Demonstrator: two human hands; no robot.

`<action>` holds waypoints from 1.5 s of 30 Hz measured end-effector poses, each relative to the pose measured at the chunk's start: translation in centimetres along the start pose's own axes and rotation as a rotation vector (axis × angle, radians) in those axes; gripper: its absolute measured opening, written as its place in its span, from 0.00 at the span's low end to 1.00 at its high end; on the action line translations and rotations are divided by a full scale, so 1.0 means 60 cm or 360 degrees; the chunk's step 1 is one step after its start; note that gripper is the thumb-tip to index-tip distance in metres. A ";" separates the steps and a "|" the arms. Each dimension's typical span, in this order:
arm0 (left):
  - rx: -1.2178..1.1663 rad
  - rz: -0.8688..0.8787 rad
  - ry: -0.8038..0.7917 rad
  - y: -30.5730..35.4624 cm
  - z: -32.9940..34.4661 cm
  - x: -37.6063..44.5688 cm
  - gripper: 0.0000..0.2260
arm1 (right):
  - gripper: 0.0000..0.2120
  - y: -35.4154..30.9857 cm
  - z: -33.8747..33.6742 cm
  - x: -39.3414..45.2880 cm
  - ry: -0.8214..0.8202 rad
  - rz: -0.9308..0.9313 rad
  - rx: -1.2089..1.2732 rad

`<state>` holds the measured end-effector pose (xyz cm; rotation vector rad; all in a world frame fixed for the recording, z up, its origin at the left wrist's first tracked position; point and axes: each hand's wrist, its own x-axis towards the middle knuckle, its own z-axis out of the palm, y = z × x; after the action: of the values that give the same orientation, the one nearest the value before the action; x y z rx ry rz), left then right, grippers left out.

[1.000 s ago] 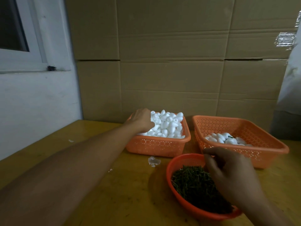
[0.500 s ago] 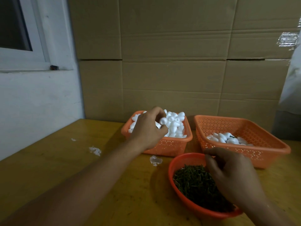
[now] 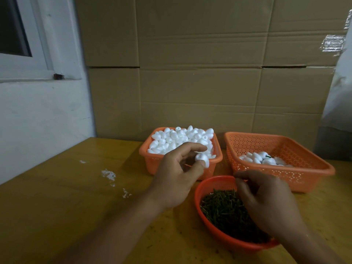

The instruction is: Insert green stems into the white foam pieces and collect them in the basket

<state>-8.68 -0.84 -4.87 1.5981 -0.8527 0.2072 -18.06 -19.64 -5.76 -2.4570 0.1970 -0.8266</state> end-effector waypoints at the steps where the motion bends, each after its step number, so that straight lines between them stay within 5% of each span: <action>1: -0.0013 -0.0017 -0.0033 0.000 0.001 -0.004 0.12 | 0.11 0.001 0.001 0.001 0.0001 0.0002 0.0000; 9: -0.0055 -0.0050 -0.0246 0.003 0.004 -0.024 0.12 | 0.09 -0.001 -0.001 0.001 -0.0046 -0.0044 -0.0053; 14: -0.0104 -0.0053 -0.0492 0.006 0.010 -0.036 0.15 | 0.05 0.001 -0.008 0.004 -0.0528 -0.0060 -0.0394; 23: -0.0121 -0.0063 -0.0339 -0.004 0.027 -0.038 0.12 | 0.14 -0.009 -0.008 -0.002 -0.0990 -0.0073 -0.0653; 30: -0.0645 -0.0320 -0.0267 0.001 0.030 -0.037 0.11 | 0.06 -0.010 -0.005 0.000 -0.0985 -0.0029 -0.0671; 45: -0.1082 -0.0669 -0.0346 0.020 0.020 -0.037 0.09 | 0.12 -0.013 -0.012 0.001 -0.0839 0.0022 -0.0664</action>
<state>-11.40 -1.02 -5.47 1.1218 -0.6318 -0.5169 -18.45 -19.31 -4.82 -2.9579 0.2040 -0.1100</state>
